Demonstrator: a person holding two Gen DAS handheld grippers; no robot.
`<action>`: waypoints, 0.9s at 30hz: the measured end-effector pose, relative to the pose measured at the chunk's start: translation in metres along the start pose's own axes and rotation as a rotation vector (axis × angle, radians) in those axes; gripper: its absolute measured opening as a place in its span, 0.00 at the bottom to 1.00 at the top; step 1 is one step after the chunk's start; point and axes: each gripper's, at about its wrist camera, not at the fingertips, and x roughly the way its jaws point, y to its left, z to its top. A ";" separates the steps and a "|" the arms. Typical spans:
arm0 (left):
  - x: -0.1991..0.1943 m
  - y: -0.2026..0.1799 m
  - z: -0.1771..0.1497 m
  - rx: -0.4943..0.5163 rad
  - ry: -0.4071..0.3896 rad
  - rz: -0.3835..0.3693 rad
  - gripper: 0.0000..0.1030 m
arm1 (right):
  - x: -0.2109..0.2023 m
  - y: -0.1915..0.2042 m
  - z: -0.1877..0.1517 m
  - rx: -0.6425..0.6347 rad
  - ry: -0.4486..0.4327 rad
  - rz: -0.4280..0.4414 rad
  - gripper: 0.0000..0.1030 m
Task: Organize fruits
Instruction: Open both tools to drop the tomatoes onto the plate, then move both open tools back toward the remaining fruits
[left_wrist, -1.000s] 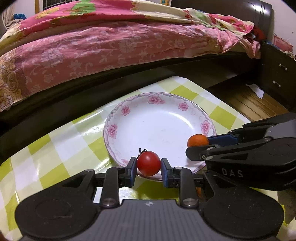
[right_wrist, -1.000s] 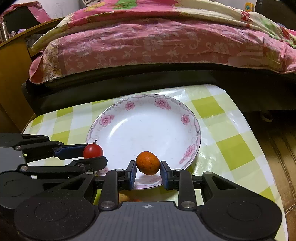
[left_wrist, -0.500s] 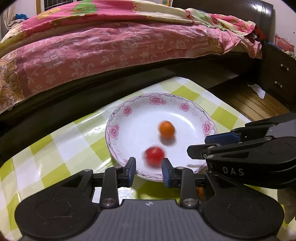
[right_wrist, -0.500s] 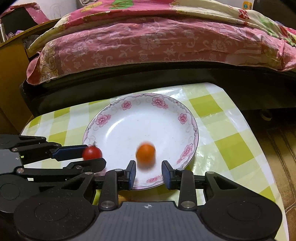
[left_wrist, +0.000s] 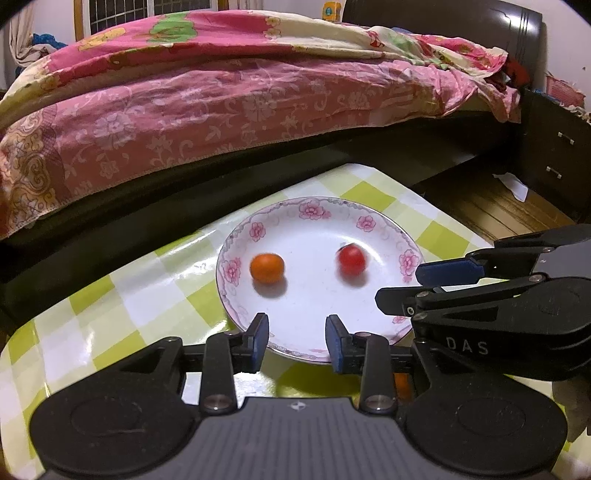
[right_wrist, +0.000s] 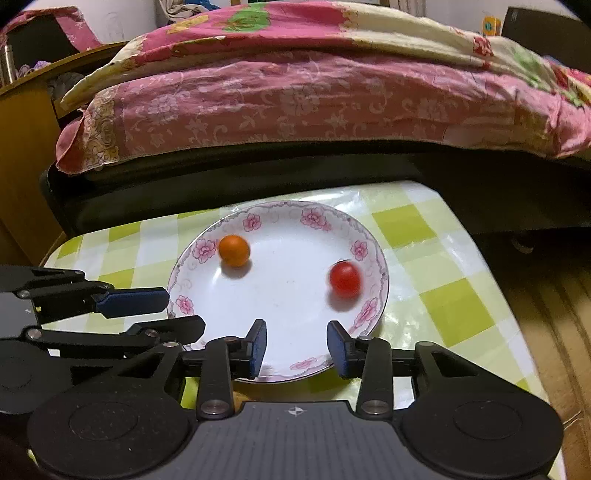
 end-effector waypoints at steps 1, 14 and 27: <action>-0.001 0.000 0.000 0.002 -0.001 0.001 0.40 | -0.001 0.000 0.000 -0.006 -0.003 -0.001 0.36; -0.012 -0.005 -0.006 0.038 -0.009 0.001 0.40 | -0.012 0.007 -0.003 -0.046 -0.023 -0.005 0.36; -0.021 -0.009 -0.011 0.064 -0.011 -0.005 0.40 | -0.018 0.011 -0.007 -0.059 -0.018 -0.009 0.36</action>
